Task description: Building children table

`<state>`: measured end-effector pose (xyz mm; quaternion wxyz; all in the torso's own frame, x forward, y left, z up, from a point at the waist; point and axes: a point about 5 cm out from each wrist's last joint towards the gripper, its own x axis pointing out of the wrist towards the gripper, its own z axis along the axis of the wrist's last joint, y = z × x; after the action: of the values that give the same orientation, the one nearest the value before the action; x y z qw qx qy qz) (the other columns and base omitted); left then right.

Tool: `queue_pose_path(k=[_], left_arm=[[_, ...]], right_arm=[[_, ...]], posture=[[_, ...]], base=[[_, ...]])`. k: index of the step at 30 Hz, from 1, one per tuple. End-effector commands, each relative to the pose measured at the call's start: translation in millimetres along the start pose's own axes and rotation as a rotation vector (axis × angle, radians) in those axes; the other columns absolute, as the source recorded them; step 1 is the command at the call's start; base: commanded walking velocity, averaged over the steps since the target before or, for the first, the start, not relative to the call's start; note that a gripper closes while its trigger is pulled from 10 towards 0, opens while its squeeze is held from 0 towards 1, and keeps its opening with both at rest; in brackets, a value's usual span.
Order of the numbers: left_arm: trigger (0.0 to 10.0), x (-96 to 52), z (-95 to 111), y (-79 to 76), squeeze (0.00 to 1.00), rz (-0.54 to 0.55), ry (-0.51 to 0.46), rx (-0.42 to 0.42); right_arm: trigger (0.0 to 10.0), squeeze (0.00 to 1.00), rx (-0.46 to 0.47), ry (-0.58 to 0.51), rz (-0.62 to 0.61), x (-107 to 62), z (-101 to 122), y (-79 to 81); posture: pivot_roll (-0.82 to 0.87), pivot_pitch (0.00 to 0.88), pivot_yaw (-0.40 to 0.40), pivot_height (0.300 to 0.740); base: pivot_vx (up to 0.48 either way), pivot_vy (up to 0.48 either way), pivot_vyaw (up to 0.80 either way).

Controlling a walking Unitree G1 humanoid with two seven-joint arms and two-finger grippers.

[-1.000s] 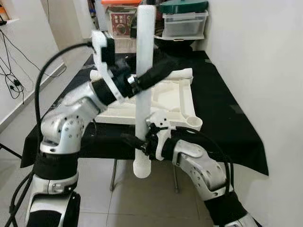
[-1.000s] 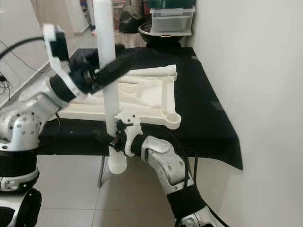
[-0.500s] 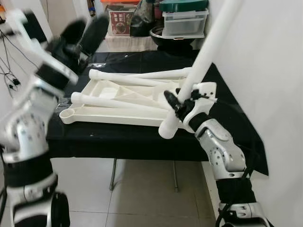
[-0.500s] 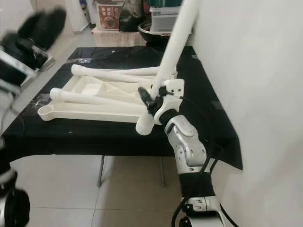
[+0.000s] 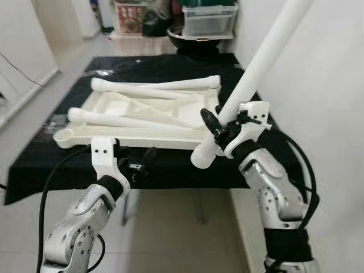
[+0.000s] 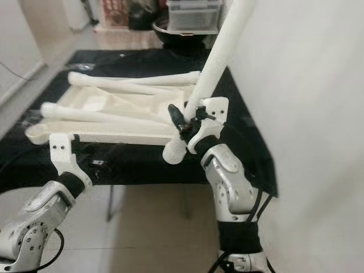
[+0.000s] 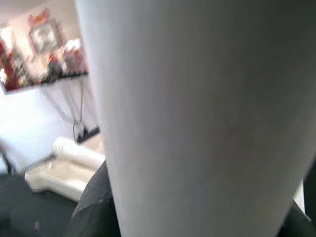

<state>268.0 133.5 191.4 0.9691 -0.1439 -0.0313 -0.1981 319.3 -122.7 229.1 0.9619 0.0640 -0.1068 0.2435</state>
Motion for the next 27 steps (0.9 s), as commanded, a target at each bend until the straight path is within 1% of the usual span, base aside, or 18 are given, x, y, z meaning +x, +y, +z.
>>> queue_pose_path(k=[1,3,4,5,6,7,11,12,13,16,17,18,19,22,24,25,26,27], left_arm=[[10.0,-1.4,0,-4.8,0.00,-0.009,-0.003,0.021],[10.0,-1.5,0,-5.9,0.00,-0.009,-0.006,0.022],[10.0,-1.7,0,-6.0,0.00,-0.010,-0.008,0.021],[10.0,-1.7,0,-6.0,0.00,-0.010,-0.008,0.021],[10.0,-1.9,0,-6.2,0.00,-0.011,-0.008,0.021],[10.0,-2.8,0,-7.9,0.00,-0.008,-0.010,0.024],[10.0,-3.5,-1,-10.3,0.00,-0.014,-0.008,0.034],[10.0,-4.7,-5,-16.5,0.00,-0.027,0.001,0.059],[10.0,-4.7,-5,-16.5,0.00,-0.027,0.001,0.059],[10.0,-5.2,-18,-25.8,0.00,-0.081,0.068,0.180],[10.0,-5.2,-18,-25.8,0.00,-0.081,0.068,0.180],[10.0,-5.9,-21,-28.4,0.00,-0.102,0.084,0.216],[10.0,-5.9,-21,-28.4,0.00,-0.102,0.084,0.216],[10.0,-13.4,-35,-36.0,0.00,-0.183,0.113,0.252],[10.0,-13.4,-35,-36.0,0.00,-0.183,0.113,0.252],[10.0,-19.3,-43,-38.2,0.00,-0.223,0.144,0.275],[10.0,-19.3,-43,-38.2,0.00,-0.223,0.144,0.275],[10.0,-27.7,-51,-41.5,0.00,-0.276,0.179,0.288]], right_arm=[[10.0,0.00,0.030,-0.052,0.029,1.9,6,9.2],[10.0,0.00,0.057,-0.057,0.038,1.8,7,8.4],[10.0,0.00,0.000,-0.033,0.044,1.2,5,7.8],[10.0,0.00,0.000,-0.033,0.044,1.2,5,7.8],[10.0,0.00,-0.041,-0.015,0.046,0.7,4,7.4],[10.0,0.00,-0.008,-0.033,0.055,-0.9,6,8.6],[10.0,0.00,-0.038,-0.001,0.036,-0.9,3,7.6],[10.0,0.00,-0.021,-0.005,0.041,-2.6,4,8.0],[10.0,0.00,-0.021,-0.005,0.041,-2.6,4,8.0],[10.0,0.00,-0.014,-0.030,0.078,-4.1,8,10.1],[10.0,0.00,-0.014,-0.030,0.078,-4.1,8,10.1],[10.0,0.00,-0.014,-0.036,0.087,-4.2,9,10.6],[10.0,0.00,-0.014,-0.036,0.087,-4.2,9,10.6],[10.0,0.00,-0.031,-0.047,0.123,-5.1,13,11.8],[10.0,0.00,-0.031,-0.047,0.123,-5.1,13,11.8],[10.0,0.00,-0.045,-0.046,0.145,-6.2,15,11.4],[10.0,0.00,-0.045,-0.046,0.145,-6.2,15,11.4],[10.0,0.00,-0.054,-0.048,0.187,-8.4,18,11.4]], posture=[[-0.05,0.088,0.001,0.740],[-0.05,0.092,0.004,0.740],[-0.05,0.094,0.005,0.740],[-0.05,0.094,0.005,0.740],[-0.05,0.094,0.005,0.740],[-0.05,0.094,0.004,0.740],[-0.05,0.096,0.007,0.740],[-0.05,0.091,0.009,0.740],[-0.05,0.091,0.009,0.740],[-0.05,0.088,0.010,0.740],[-0.05,0.088,0.010,0.740],[-0.05,0.088,0.010,0.740],[-0.05,0.088,0.010,0.740],[-0.05,0.088,0.012,0.740],[-0.05,0.088,0.012,0.740],[-0.05,0.096,0.013,0.740],[-0.05,0.096,0.013,0.740],[-0.05,0.110,0.013,0.740]], base=[[0.390,0.000,0.00],[0.388,0.000,0.00],[0.394,0.000,0.00],[0.394,0.000,0.00],[0.394,0.000,0.00],[0.390,0.000,0.80],[0.388,0.000,0.40],[0.349,0.000,0.00],[0.349,0.000,0.00],[0.000,0.000,0.00],[0.000,0.000,0.00],[0.000,0.000,0.00],[0.000,0.000,0.00],[0.000,0.000,0.00],[0.000,0.000,0.00],[0.000,0.000,0.00],[0.000,0.000,0.00],[0.000,0.000,0.00]])
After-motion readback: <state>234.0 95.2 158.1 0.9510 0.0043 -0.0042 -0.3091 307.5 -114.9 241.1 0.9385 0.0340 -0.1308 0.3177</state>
